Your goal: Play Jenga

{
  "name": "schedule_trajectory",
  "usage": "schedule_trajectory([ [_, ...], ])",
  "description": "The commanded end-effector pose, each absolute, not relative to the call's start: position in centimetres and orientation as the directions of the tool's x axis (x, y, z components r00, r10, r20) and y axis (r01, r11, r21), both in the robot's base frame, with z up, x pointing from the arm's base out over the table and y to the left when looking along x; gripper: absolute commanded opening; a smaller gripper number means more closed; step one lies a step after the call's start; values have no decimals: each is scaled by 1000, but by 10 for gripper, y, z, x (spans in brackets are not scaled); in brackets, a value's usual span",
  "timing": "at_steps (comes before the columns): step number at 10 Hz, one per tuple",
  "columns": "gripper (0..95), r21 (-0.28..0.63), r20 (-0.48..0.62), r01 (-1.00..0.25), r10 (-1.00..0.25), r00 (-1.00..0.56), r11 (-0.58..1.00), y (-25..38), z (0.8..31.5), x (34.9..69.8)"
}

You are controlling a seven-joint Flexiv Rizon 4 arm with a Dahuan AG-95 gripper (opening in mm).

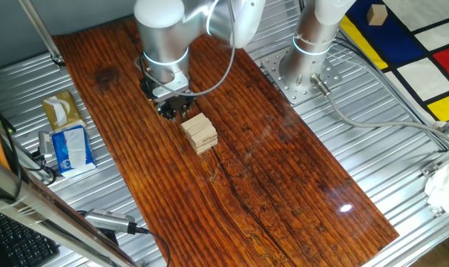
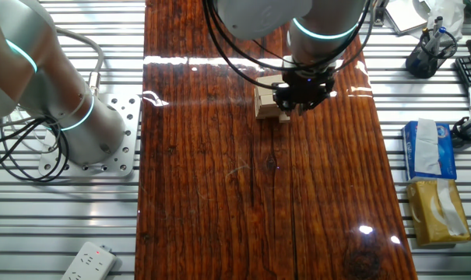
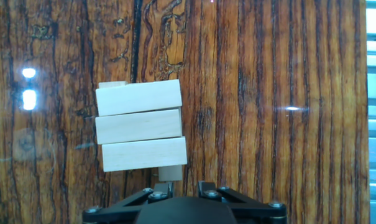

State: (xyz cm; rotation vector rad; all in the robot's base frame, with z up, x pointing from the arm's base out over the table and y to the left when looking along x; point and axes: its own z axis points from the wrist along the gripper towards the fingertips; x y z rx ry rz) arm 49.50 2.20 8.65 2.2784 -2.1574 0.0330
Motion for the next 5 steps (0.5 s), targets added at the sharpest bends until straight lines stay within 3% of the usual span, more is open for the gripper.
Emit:
schedule_trajectory([
  [1, 190, -12, 18, -998, -998, 54, -54, 22, 86, 495],
  [2, 190, -12, 16, -998, -998, 55, -55, 22, 84, 495],
  [3, 380, -12, 17, -998, -998, 56, -57, 22, 82, 494],
  [5, 380, -13, 16, -998, -998, 55, -55, 22, 82, 494],
])
